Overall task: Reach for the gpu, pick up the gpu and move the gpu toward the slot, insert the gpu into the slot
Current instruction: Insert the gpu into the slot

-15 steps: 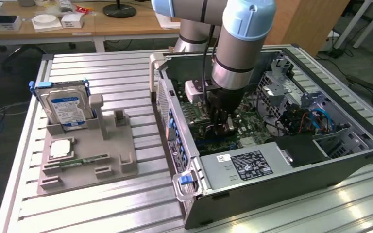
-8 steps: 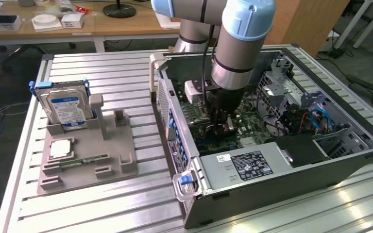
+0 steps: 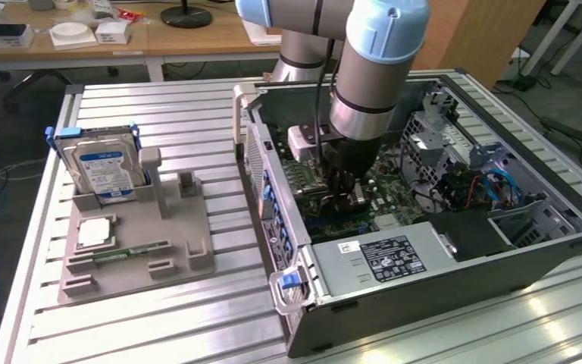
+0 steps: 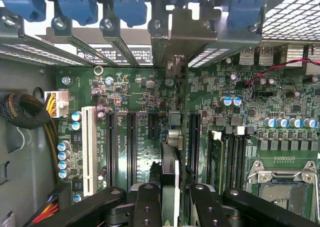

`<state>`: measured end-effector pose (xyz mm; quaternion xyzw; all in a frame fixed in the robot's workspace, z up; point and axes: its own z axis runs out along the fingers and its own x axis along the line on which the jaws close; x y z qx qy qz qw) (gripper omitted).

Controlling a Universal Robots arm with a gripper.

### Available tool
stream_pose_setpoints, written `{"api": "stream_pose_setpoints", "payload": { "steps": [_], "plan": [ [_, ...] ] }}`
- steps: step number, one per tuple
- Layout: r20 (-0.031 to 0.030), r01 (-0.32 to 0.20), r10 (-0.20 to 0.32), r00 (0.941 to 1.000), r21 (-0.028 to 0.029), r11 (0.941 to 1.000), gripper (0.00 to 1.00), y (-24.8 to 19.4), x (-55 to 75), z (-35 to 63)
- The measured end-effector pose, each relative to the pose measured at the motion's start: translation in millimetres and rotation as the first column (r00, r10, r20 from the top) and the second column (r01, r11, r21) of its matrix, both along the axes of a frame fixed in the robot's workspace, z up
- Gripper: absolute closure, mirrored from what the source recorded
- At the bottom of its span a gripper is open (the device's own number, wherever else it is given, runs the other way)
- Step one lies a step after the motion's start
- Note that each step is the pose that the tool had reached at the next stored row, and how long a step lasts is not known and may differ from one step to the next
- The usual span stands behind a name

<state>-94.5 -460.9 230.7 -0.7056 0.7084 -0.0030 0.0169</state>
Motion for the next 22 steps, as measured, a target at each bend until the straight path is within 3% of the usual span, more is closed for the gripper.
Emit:
{"api": "stream_pose_setpoints", "payload": {
  "steps": [22],
  "plan": [
    [0.0008, 0.0, 0.0, 1.0, 0.0024, 1.0, 0.73, 0.0, -1.0, -3.8]
  ]
}}
